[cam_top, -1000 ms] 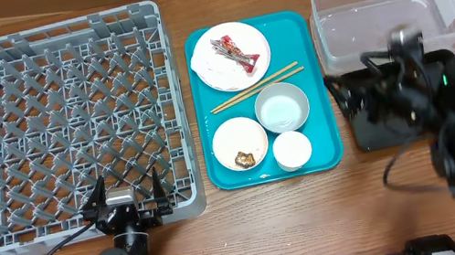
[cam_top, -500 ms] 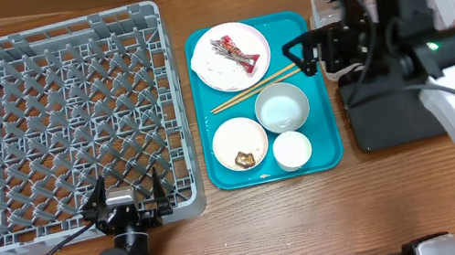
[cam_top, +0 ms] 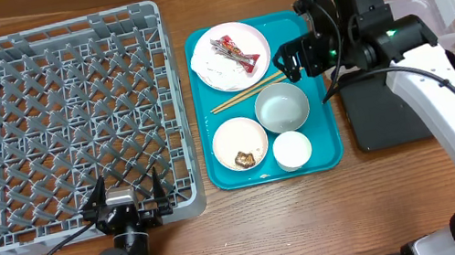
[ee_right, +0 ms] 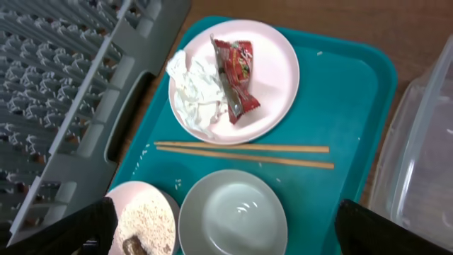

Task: Sort waste into correct bins and load items into the dishwasher
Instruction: 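Reach the right gripper to the white plate and grasp tissue and wrapper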

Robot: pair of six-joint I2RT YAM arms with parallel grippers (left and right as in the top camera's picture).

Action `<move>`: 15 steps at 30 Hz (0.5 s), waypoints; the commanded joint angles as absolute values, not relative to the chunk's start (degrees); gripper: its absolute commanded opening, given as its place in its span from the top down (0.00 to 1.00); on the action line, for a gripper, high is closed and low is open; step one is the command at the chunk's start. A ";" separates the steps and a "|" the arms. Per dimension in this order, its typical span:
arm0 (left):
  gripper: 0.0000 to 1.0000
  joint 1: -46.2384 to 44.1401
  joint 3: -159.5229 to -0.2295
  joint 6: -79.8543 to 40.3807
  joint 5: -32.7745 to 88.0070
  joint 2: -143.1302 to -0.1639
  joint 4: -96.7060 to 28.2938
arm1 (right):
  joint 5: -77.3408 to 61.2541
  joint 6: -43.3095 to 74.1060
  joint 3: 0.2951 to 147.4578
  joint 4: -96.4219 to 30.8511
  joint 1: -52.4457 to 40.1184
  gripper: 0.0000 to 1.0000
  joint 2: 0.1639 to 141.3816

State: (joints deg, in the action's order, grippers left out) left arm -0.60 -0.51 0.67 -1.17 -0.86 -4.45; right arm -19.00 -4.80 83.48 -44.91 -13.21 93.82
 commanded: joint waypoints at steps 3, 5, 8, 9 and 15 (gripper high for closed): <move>0.00 -0.30 -0.27 1.93 -1.63 -0.32 -4.27 | -20.29 -0.43 85.60 -40.64 -14.02 0.00 93.58; 0.00 -0.30 -0.27 1.96 -1.63 -0.32 -4.27 | -16.51 -0.43 85.62 -39.79 -15.07 0.00 93.58; 0.00 -0.30 -0.27 1.96 -1.63 -0.32 -4.29 | -7.88 -3.09 86.28 -39.00 -19.20 0.00 93.93; 0.00 -0.30 -0.27 1.93 -1.63 -0.32 -4.29 | -5.78 -3.75 87.13 -39.40 -20.49 0.00 94.39; 0.00 -0.30 -0.27 1.96 -1.63 -0.32 -4.27 | 0.58 -7.38 97.80 -44.21 -26.59 0.00 104.68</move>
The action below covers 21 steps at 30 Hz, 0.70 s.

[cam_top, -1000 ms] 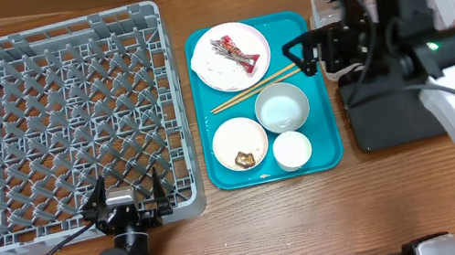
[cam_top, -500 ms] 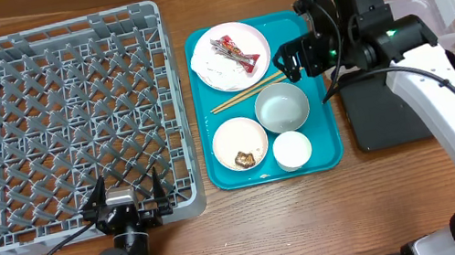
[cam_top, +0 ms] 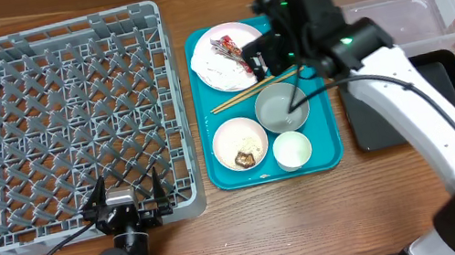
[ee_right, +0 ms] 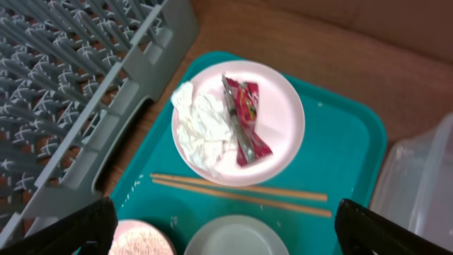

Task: Sort waste into correct bins and load items into the dishwasher
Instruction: 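Reach the right gripper to the white plate and grasp tissue and wrapper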

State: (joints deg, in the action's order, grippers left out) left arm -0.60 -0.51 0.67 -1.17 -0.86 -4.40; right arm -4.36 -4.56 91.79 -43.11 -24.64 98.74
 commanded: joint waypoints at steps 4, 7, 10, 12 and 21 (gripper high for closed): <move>0.00 -0.30 -0.27 1.93 -1.63 -0.32 -4.27 | 0.56 -7.38 102.63 -43.81 -28.18 0.00 113.69; 0.00 -0.30 -0.27 1.96 -1.63 -0.32 -4.27 | 0.56 -7.86 102.67 -42.02 -28.69 0.00 117.54; 0.00 -0.30 -0.27 1.96 -1.63 -0.32 -4.27 | 0.56 -8.75 102.67 -39.97 -28.93 0.00 121.36; 0.00 -0.30 -0.27 1.93 -1.63 -0.32 -4.27 | 0.56 -8.88 102.67 -38.00 -28.93 0.00 123.66; 0.00 -0.30 -0.27 1.96 -1.63 -0.32 -4.27 | -0.95 -8.88 102.65 -33.58 -28.93 0.00 128.92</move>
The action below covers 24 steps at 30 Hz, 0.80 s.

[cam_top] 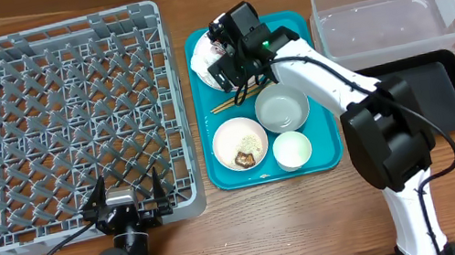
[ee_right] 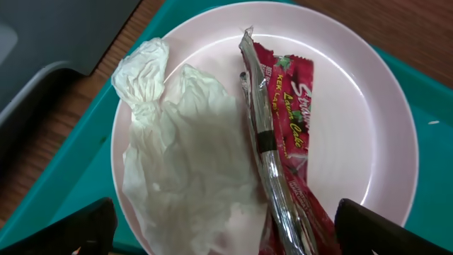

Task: Sort waste into correct bins and load items into the dishwasher
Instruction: 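Reach the right gripper to the white plate and grasp tissue and wrapper, then carry the tissue and red wrapper right and drop into clear bin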

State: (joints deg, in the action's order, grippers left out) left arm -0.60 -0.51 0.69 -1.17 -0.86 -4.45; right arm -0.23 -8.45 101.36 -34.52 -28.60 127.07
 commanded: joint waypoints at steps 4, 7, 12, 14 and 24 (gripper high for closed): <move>0.00 -0.30 -0.27 1.93 -1.63 -0.32 -4.27 | -0.97 -8.84 102.65 -32.14 -28.93 0.00 129.62; 0.00 -0.30 -0.27 1.96 -1.63 -0.32 -4.27 | -1.39 -8.84 102.65 -30.68 -28.93 0.00 130.28; 0.00 -0.30 -0.27 1.96 -1.63 -0.32 -4.27 | -1.37 -8.73 102.61 -28.53 -28.93 0.00 132.20; 0.00 -0.30 -0.27 1.96 -1.63 -0.32 -4.29 | -1.37 -7.90 102.61 -28.51 -28.93 0.06 132.62; 0.00 -0.30 -0.27 1.96 -1.63 -0.32 -4.27 | -1.34 -5.74 102.37 -29.15 -28.93 0.68 132.79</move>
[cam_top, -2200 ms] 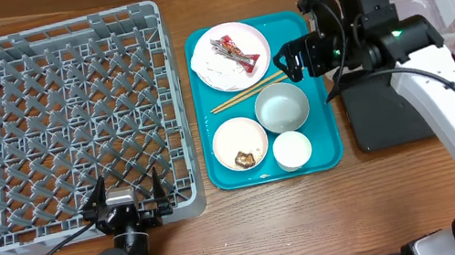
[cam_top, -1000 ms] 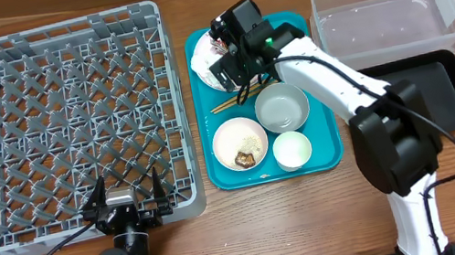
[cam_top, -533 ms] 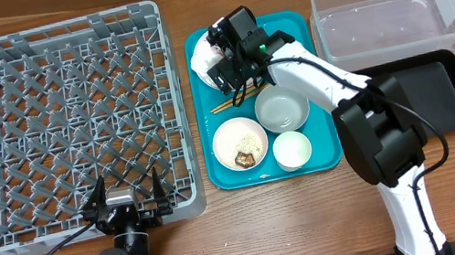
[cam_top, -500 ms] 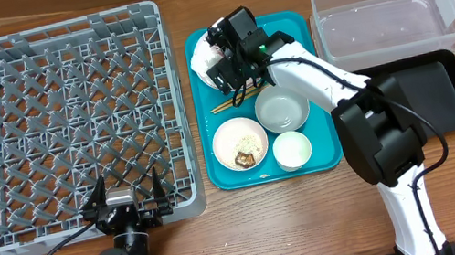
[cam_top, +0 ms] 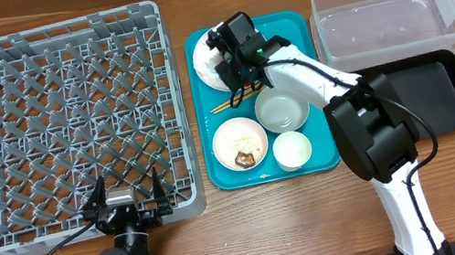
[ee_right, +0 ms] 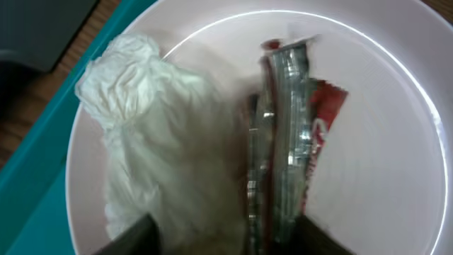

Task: Sort waste into correct bins and load items into the dishwasher
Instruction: 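Carry the tissue and red wrapper right and drop into clear bin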

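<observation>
In the right wrist view a crumpled white tissue [ee_right: 141,142] and a red and silver snack wrapper [ee_right: 290,134] lie side by side on a pink plate [ee_right: 382,142]. My right gripper [ee_right: 223,237] is low over the plate, open. Its dark fingertips [ee_right: 134,239] stand on either side of the wrapper and the tissue's right part. The image is blurred. From overhead the right gripper [cam_top: 238,51] covers most of the plate [cam_top: 201,62] at the back of the teal tray [cam_top: 329,155]. My left gripper [cam_top: 126,200] rests open at the front table edge.
Chopsticks [cam_top: 226,105], an empty bowl [cam_top: 282,107], a bowl with food scraps [cam_top: 240,141] and a white cup [cam_top: 292,149] are on the tray. The grey dish rack [cam_top: 59,118] fills the left. A clear bin [cam_top: 389,12] and a black bin [cam_top: 431,98] stand at the right.
My right gripper has come lower onto the plate. Its fingers, then at the frame's corners, now stand closer together around the wrapper and part of the tissue. The wrapper looks shifted and blurred.
My right gripper was open over the tray's right side near the bins. It was then higher over the chopsticks and plate, then close above the tissue and wrapper. Now it sits down on the plate with its fingers straddling them. The left arm has stayed put.
</observation>
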Robot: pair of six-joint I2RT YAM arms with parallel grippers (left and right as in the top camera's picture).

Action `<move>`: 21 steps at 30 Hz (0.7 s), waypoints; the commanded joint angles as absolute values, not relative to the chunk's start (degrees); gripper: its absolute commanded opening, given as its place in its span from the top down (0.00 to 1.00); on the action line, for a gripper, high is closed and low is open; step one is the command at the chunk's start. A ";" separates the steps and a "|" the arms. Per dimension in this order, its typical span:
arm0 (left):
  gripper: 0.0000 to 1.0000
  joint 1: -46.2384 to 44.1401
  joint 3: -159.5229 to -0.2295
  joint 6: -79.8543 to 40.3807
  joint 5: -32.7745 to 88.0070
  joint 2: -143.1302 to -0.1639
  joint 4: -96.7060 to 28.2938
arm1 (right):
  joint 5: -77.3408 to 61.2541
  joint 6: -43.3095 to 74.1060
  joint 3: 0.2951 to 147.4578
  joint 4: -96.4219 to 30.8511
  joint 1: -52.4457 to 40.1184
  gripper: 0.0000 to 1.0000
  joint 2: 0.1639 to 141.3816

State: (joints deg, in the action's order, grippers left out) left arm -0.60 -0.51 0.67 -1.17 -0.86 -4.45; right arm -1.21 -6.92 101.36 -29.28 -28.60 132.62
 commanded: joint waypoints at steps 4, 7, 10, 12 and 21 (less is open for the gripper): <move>0.00 -0.30 -0.27 1.96 -1.63 -0.32 -4.27 | -1.32 -5.10 102.50 -29.19 -28.86 0.88 132.42; 0.00 -0.30 -0.27 1.96 -1.63 -0.32 -4.27 | -0.60 -1.26 103.79 -30.20 -28.58 0.96 130.17; 0.00 -0.30 -0.27 1.93 -1.63 -0.32 -4.27 | -0.01 3.38 106.91 -33.41 -27.46 0.96 125.36; 0.00 -0.30 -0.27 1.96 -1.63 -0.32 -4.29 | 0.27 4.86 108.75 -35.48 -26.52 0.96 122.34; 0.00 -0.30 -0.27 1.93 -1.63 -0.32 -4.27 | 6.96 11.00 111.94 -46.87 -12.49 0.96 108.03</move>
